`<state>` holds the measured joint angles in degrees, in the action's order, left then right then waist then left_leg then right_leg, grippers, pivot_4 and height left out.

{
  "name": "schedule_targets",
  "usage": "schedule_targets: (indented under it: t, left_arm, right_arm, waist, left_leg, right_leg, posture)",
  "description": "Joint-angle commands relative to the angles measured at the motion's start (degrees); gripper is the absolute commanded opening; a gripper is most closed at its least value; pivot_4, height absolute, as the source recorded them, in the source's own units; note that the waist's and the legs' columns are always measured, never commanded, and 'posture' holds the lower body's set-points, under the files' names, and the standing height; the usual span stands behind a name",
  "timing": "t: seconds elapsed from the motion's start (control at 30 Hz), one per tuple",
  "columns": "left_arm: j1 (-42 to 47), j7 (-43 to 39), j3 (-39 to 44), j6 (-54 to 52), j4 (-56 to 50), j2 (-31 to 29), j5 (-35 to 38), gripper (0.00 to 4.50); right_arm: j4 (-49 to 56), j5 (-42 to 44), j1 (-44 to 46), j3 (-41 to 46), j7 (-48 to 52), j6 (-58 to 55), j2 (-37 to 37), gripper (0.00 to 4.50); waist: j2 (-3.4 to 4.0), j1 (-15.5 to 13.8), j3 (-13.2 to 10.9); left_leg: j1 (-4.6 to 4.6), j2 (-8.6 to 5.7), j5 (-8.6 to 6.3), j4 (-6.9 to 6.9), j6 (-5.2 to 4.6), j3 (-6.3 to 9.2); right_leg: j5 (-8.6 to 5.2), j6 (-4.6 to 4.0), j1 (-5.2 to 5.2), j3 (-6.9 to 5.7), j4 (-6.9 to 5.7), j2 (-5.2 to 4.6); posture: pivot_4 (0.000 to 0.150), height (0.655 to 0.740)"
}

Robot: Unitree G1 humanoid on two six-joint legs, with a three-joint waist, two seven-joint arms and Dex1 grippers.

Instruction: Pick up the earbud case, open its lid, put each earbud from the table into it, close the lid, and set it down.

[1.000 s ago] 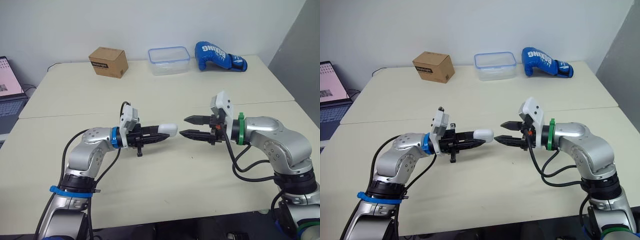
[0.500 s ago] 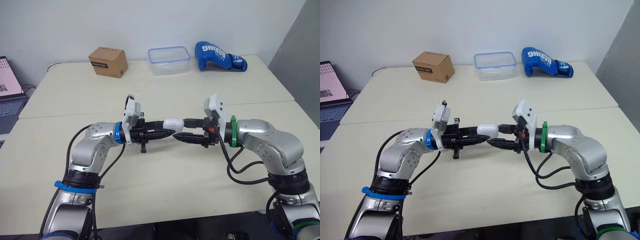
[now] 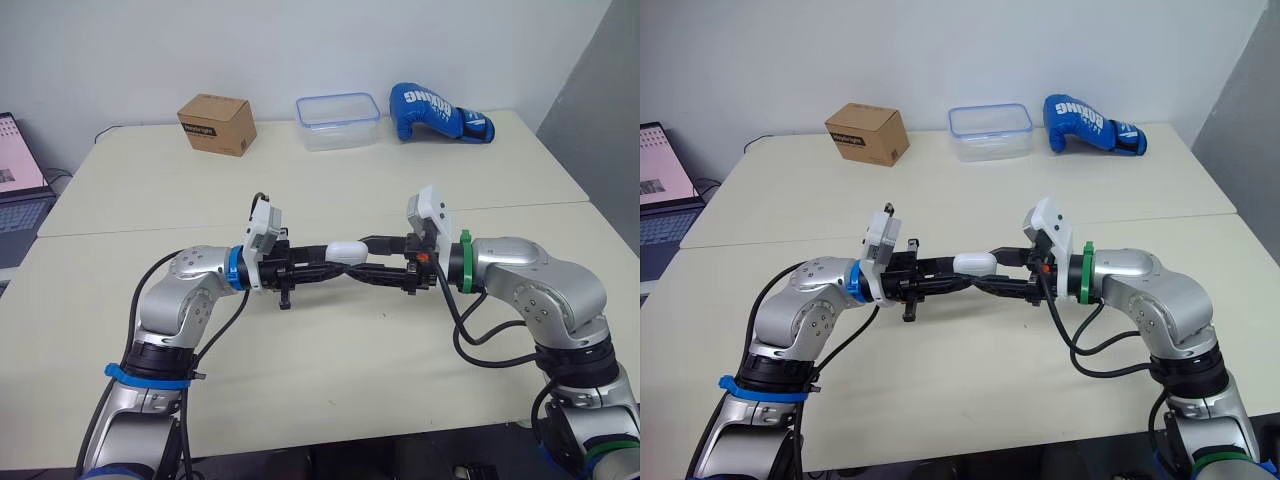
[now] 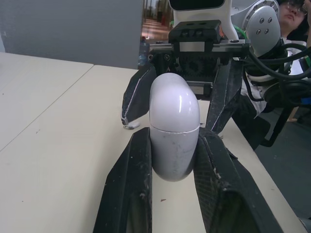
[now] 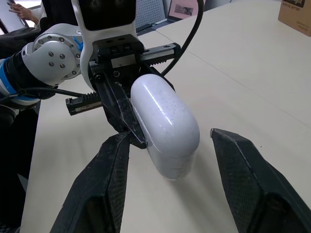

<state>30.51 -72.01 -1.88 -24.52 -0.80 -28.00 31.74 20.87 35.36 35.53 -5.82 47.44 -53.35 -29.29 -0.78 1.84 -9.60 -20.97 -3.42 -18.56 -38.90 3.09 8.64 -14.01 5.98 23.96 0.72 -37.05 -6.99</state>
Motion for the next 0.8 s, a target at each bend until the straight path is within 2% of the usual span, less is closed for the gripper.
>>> schedule_targets:
  t: [0.03,0.8]
  left_arm:
    - [-0.59,-0.88,0.26,0.74,-2.32,-0.29,1.31,0.77]
    - [-3.19,-0.13,0.87,1.58,-4.15,-0.31,2.06,0.77]
  right_arm:
    - [0.09,0.83,1.82,1.03,-0.20,0.53,-0.20,2.70]
    - [-1.18,2.22,2.86,0.38,1.06,0.19,-1.26,2.70]
  waist:
    - [0.00,0.00,0.00]
    - [0.00,-0.01,0.00]
  left_leg:
    - [0.00,0.00,0.00,0.00,0.00,0.00]
    - [0.00,0.00,0.00,0.01,0.00,-0.01]
  right_leg:
    - [0.00,0.00,0.00,0.00,0.00,0.00]
    - [0.00,0.00,0.01,0.02,0.01,0.00]
  posture:
    - [0.150,0.7307]
    - [0.150,0.7307]
